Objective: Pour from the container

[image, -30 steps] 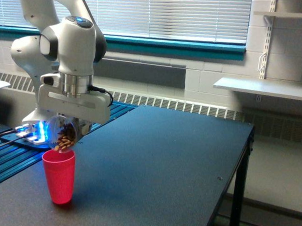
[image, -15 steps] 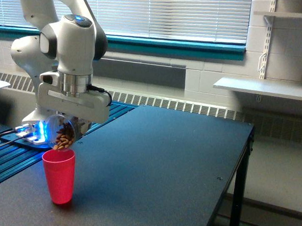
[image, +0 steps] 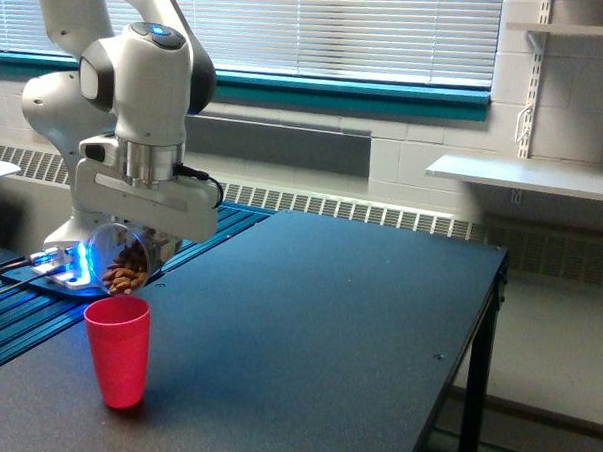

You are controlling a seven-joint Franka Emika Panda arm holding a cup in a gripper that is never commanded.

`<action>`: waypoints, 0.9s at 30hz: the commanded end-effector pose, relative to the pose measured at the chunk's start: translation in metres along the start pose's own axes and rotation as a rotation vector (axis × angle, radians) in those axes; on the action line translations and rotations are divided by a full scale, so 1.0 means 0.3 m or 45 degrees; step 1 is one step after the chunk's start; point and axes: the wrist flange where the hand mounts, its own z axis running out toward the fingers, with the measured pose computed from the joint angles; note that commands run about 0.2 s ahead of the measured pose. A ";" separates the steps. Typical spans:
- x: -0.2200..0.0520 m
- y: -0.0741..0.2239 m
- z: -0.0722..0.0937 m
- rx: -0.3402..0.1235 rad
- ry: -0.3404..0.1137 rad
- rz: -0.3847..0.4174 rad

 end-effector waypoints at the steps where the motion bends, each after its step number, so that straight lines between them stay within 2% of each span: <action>1: -0.001 -0.001 -0.008 -0.014 -0.004 -0.013; 27: -0.003 -0.020 -0.011 -0.044 -0.009 0.006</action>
